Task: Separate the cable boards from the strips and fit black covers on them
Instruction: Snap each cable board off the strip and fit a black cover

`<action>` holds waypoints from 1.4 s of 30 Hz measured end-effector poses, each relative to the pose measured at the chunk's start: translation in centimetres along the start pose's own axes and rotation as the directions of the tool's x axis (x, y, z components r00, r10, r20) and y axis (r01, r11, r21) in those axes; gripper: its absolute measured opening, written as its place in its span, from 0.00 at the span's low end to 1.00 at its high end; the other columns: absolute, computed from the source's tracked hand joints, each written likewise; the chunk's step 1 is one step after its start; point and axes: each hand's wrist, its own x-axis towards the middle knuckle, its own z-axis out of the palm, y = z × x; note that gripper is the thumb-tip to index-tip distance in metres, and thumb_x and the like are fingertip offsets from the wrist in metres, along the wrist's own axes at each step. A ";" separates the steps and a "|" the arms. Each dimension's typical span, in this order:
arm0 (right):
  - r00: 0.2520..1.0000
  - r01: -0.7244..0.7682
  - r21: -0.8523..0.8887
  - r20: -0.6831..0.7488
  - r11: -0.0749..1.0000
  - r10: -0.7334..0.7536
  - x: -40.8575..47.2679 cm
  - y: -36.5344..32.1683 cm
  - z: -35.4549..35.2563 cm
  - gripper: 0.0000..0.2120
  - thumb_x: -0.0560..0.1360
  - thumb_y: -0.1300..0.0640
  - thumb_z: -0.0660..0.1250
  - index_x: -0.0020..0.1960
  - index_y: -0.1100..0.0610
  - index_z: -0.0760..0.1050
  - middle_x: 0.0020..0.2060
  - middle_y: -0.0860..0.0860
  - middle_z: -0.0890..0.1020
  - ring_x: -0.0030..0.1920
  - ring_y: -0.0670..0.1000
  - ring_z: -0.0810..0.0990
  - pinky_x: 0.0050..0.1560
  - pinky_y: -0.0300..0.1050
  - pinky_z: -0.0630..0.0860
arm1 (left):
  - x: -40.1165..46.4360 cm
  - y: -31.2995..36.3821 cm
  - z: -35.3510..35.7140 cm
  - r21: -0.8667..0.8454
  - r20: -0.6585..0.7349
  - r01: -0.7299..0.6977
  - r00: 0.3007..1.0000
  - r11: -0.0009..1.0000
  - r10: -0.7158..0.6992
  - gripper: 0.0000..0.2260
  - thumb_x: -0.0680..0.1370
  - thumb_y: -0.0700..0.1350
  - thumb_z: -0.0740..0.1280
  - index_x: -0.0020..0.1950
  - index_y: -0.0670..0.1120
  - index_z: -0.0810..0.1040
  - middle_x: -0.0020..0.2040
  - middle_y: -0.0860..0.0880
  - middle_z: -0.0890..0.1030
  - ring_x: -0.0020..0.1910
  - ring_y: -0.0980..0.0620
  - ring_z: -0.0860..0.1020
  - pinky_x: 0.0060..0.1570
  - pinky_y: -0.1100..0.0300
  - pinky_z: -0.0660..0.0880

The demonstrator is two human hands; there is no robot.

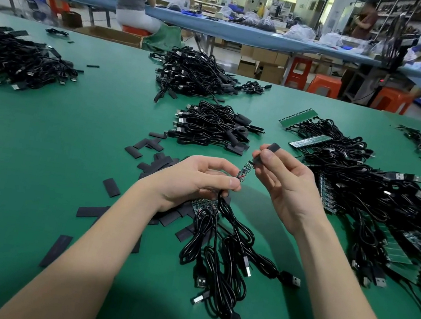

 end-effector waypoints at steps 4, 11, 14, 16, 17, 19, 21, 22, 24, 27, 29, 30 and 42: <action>1.000 0.011 -0.028 0.009 1.000 -0.011 0.0 0.2 0.0 0.05 0.64 0.57 0.76 0.41 0.52 0.88 0.41 0.51 0.87 0.41 0.44 0.85 0.44 0.33 0.79 | -0.2 0.0 0.1 -0.007 -0.002 -0.004 1.000 1.000 0.004 0.05 0.77 0.39 0.72 0.50 0.48 0.80 0.46 0.48 0.85 0.38 0.55 0.77 0.44 0.62 0.71; 1.000 0.018 0.009 0.025 1.000 -0.018 -0.1 0.6 -0.1 0.07 0.63 0.58 0.77 0.41 0.53 0.87 0.42 0.52 0.87 0.43 0.45 0.85 0.45 0.35 0.80 | -0.3 0.1 0.1 -0.008 0.000 -0.006 1.000 1.000 0.006 0.05 0.77 0.38 0.72 0.50 0.46 0.80 0.45 0.46 0.84 0.37 0.54 0.77 0.45 0.60 0.67; 0.999 0.017 0.028 0.035 0.999 -0.018 -0.2 0.8 -0.1 0.06 0.65 0.60 0.75 0.41 0.53 0.87 0.43 0.52 0.88 0.43 0.45 0.85 0.46 0.35 0.80 | -0.3 0.1 0.0 0.005 0.004 -0.007 1.000 1.000 0.007 0.04 0.77 0.38 0.72 0.48 0.47 0.80 0.44 0.46 0.84 0.36 0.56 0.77 0.41 0.63 0.67; 0.999 0.018 0.037 0.048 0.999 -0.020 -0.2 0.9 -0.1 0.06 0.66 0.61 0.75 0.41 0.52 0.87 0.43 0.52 0.87 0.44 0.45 0.85 0.46 0.35 0.80 | -0.3 0.1 -0.1 -0.004 0.016 -0.017 1.000 1.000 0.017 0.04 0.77 0.37 0.72 0.47 0.47 0.81 0.44 0.46 0.84 0.34 0.57 0.77 0.37 0.67 0.68; 0.998 0.018 0.041 0.054 0.999 -0.020 -0.2 0.9 -0.1 0.06 0.66 0.60 0.75 0.41 0.52 0.87 0.44 0.52 0.87 0.44 0.45 0.85 0.46 0.35 0.80 | -0.4 0.1 -0.1 -0.014 0.025 -0.022 0.999 1.000 0.023 0.05 0.77 0.37 0.72 0.47 0.47 0.81 0.44 0.46 0.84 0.33 0.58 0.77 0.35 0.70 0.68; 0.997 0.018 0.046 0.069 0.999 -0.021 -0.2 0.9 -0.2 0.06 0.66 0.60 0.75 0.42 0.52 0.87 0.45 0.51 0.87 0.45 0.45 0.85 0.47 0.35 0.80 | -0.4 0.2 -0.1 -0.025 0.039 -0.029 0.999 0.999 0.030 0.05 0.75 0.38 0.73 0.45 0.48 0.82 0.44 0.45 0.84 0.33 0.58 0.77 0.33 0.71 0.69; 0.996 0.018 0.046 0.088 0.999 -0.022 -0.2 0.8 -0.3 0.07 0.67 0.60 0.74 0.43 0.51 0.87 0.45 0.51 0.87 0.45 0.45 0.85 0.47 0.35 0.80 | -0.5 0.4 0.0 -0.021 0.048 -0.027 0.998 0.999 0.028 0.04 0.73 0.40 0.74 0.43 0.50 0.83 0.43 0.45 0.83 0.34 0.57 0.76 0.33 0.71 0.67; 0.995 0.019 0.045 0.097 0.999 -0.023 -0.2 0.9 -0.3 0.07 0.68 0.60 0.74 0.43 0.51 0.87 0.46 0.51 0.87 0.46 0.45 0.85 0.47 0.35 0.80 | -0.5 0.4 0.0 -0.019 0.055 -0.025 0.998 1.000 0.026 0.05 0.73 0.41 0.74 0.42 0.51 0.84 0.43 0.45 0.83 0.35 0.56 0.76 0.33 0.70 0.67; 0.993 0.022 0.046 0.111 0.999 -0.027 -0.3 0.9 -0.2 0.07 0.68 0.61 0.73 0.43 0.51 0.87 0.45 0.51 0.87 0.46 0.45 0.85 0.48 0.36 0.80 | -0.5 0.4 -0.1 -0.023 0.071 -0.025 0.997 0.999 0.026 0.05 0.73 0.41 0.73 0.41 0.52 0.84 0.43 0.45 0.82 0.36 0.55 0.76 0.35 0.68 0.66; 0.993 0.029 0.051 0.113 0.998 -0.035 -0.3 0.9 0.0 0.07 0.69 0.61 0.73 0.43 0.51 0.87 0.45 0.51 0.87 0.46 0.45 0.85 0.48 0.36 0.80 | -0.5 0.3 -0.3 -0.032 0.082 -0.029 0.996 0.999 0.032 0.05 0.73 0.41 0.73 0.41 0.51 0.83 0.43 0.45 0.82 0.36 0.55 0.76 0.35 0.67 0.65; 0.993 0.033 0.056 0.107 0.998 -0.038 -0.3 1.0 0.0 0.07 0.69 0.62 0.73 0.43 0.51 0.87 0.45 0.51 0.87 0.45 0.45 0.85 0.48 0.36 0.80 | -0.5 0.2 -0.3 -0.030 0.089 -0.034 0.995 0.999 0.036 0.05 0.74 0.40 0.75 0.42 0.50 0.83 0.43 0.45 0.82 0.36 0.55 0.76 0.35 0.67 0.65; 0.993 0.033 0.058 0.108 0.998 -0.039 -0.3 1.1 0.0 0.07 0.68 0.61 0.73 0.43 0.51 0.87 0.45 0.51 0.87 0.45 0.45 0.85 0.48 0.36 0.80 | -0.5 0.2 -0.3 -0.037 0.094 -0.034 0.995 0.999 0.037 0.05 0.73 0.40 0.75 0.43 0.49 0.82 0.43 0.45 0.83 0.36 0.55 0.76 0.34 0.68 0.65; 0.980 -0.090 -0.036 0.177 0.995 0.095 -0.4 0.9 -0.5 0.08 0.69 0.60 0.72 0.43 0.51 0.87 0.43 0.50 0.87 0.43 0.44 0.85 0.45 0.35 0.80 | -0.8 0.5 -0.5 0.024 0.106 -0.010 0.994 1.000 0.007 0.07 0.74 0.37 0.72 0.50 0.42 0.78 0.40 0.50 0.83 0.37 0.56 0.78 0.42 0.64 0.68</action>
